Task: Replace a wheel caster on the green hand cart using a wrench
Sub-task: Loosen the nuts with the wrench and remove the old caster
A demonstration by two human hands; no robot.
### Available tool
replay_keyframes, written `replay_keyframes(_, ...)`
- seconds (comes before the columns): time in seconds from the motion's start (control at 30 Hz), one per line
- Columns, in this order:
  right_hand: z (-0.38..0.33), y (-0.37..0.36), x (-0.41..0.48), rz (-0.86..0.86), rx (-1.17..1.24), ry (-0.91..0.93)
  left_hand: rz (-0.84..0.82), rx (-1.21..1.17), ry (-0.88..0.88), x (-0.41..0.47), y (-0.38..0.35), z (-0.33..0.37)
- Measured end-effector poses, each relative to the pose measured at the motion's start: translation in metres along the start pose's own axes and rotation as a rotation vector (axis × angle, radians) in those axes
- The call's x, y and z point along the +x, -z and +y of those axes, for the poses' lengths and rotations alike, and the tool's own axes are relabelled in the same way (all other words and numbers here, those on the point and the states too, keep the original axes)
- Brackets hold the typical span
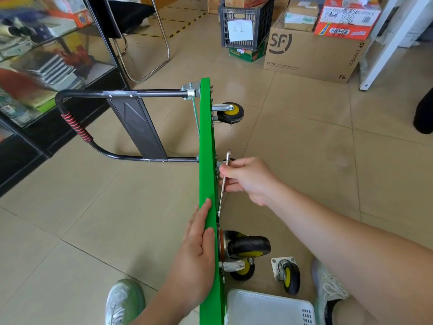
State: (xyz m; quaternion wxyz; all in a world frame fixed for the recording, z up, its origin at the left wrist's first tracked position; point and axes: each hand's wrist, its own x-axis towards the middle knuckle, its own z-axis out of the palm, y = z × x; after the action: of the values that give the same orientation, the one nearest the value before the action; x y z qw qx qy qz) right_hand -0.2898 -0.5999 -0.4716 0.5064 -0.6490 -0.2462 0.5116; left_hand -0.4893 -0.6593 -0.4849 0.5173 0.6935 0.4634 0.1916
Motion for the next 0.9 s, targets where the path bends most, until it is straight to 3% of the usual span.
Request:
replay_keyframes(0.5, -0.003, 0.001, -0.065, -0.129, -0.103, 0.368, 0.014, -0.019, 0.012, 0.0, -0.002, -0.002)
replay_keyframes(0.63, -0.003, 0.006, -0.067, -0.04, -0.101, 0.469, 0.018, -0.018, 0.008, -0.001, -0.002, -0.001)
replay_keyframes(0.73, -0.016, 0.013, -0.049, 0.03, 0.013, 0.383, 0.014, -0.022, 0.009, -0.002, -0.001, -0.001)
replay_keyframes(0.9, -0.015, 0.008, -0.023, -0.032, 0.023, 0.181, 0.007, -0.009, -0.012, -0.001, -0.001, -0.001)
